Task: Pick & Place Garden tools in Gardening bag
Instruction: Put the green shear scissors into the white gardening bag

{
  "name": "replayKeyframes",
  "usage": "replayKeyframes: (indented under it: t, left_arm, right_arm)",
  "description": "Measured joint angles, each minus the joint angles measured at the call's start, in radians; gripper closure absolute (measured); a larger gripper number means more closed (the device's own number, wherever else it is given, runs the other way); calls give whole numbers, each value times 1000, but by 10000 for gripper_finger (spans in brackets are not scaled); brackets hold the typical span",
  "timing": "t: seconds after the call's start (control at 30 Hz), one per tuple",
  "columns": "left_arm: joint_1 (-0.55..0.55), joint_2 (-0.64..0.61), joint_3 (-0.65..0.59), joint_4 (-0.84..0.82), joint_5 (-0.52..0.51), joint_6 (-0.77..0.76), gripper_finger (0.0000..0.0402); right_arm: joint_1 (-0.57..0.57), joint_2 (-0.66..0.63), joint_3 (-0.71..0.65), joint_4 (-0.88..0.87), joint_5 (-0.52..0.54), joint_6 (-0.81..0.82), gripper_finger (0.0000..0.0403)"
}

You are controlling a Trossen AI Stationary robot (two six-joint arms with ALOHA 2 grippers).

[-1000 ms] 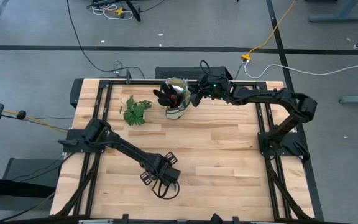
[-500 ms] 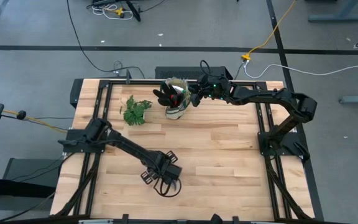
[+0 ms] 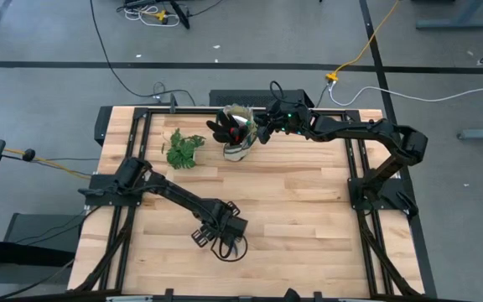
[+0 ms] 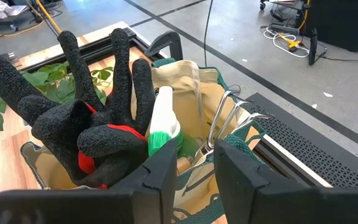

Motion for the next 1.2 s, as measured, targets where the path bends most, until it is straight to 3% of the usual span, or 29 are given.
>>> replayKeyframes:
  t: [0.37, 0.77, 1.2]
  left_arm:
    - [1, 0, 0, 8, 22, -20, 217]
    - [1, 1, 1, 13, 30, -18, 343]
    - [1, -2, 1, 7, 33, -56, 347]
  right_arm:
    - [0, 0, 0, 0, 0, 0, 295]
    - [0, 0, 0, 0, 0, 0, 295]
    - [0, 0, 0, 0, 0, 0, 295]
